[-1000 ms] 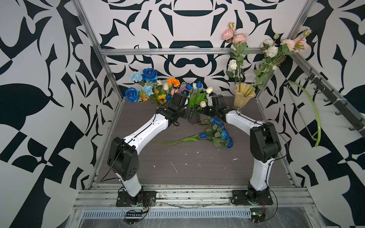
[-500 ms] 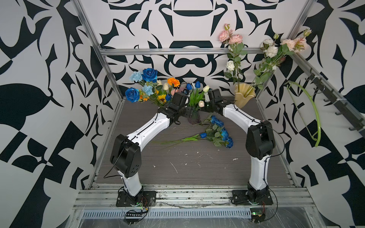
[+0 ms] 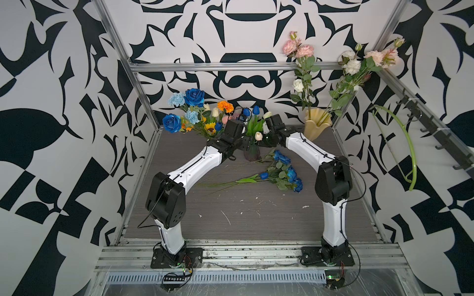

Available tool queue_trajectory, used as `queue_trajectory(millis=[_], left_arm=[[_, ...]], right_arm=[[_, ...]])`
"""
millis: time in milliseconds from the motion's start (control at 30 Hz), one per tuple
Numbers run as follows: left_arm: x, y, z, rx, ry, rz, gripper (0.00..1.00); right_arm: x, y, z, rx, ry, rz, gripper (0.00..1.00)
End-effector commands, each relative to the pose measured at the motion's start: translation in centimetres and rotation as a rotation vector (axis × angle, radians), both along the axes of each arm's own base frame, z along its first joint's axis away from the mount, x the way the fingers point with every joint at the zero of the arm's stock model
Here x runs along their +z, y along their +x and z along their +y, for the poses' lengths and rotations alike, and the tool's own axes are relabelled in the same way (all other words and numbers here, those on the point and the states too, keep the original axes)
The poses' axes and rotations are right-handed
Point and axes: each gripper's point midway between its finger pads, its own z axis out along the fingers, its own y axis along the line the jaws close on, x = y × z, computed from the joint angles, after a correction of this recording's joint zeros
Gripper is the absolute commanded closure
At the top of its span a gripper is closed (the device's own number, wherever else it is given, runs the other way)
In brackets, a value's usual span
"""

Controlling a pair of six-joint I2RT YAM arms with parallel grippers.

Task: Pick out blue flowers from the vase
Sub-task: Pick up the flower from the vase.

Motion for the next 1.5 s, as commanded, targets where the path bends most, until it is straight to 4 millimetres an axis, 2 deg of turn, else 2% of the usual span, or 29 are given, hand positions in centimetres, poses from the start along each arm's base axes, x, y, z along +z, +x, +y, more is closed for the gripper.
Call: queue_trajectory(millis=[0,233,400,467,500,767,1100,1300,1400,1467], left_arm=[[1.0,1.1,0.0,0.008,0.004,-0.051,0.26],[1.2,1.5,-0.6,0.000,-0.026,-0.078,0.33],[1.8,1.6,-1.2,-0.012,-0.073,-0.087,0.58],[2.4,1.5,-1.3,-0.020,-0.086,-0.091,0.63],[2.9,1.4,-1.3,-0.024,-0.093,-0.097,0.64],[6.7,0.0,-1.2,-0.073,-0.109,-0.138,0.74],[11.5,-1.8,-0.9,-0.130,-0.119,-0.180,0.78],[15.3,-4.1,-1.1,-0.193,-0.122,-0.202,0.80],[16.7,-5.6,-0.6,-0.214,-0.096,-0.212,0.81],[16.9,-6.5,0.0,-0.217,-0.058,-0.208,0.85]], right_arm=[[1.6,0.1,0.2,0.009,-0.014,-0.028,0.73],[0.9,0.5,0.3,0.007,-0.023,-0.016,0.82],[1.0,0.7,0.4,-0.001,-0.012,-0.028,0.89],[1.0,0.9,0.3,-0.007,-0.016,-0.032,0.96],[1.1,0.9,0.3,-0.008,-0.017,-0.033,1.00],[1.6,1.4,-0.8,-0.039,-0.053,-0.058,1.00],[2.9,2.2,-2.4,-0.060,-0.096,-0.083,1.00],[3.1,3.1,-3.8,-0.088,-0.078,-0.090,1.00],[3.3,3.5,-4.5,-0.102,-0.066,-0.099,1.00],[3.0,3.7,-5.1,-0.112,-0.061,-0.096,1.00]])
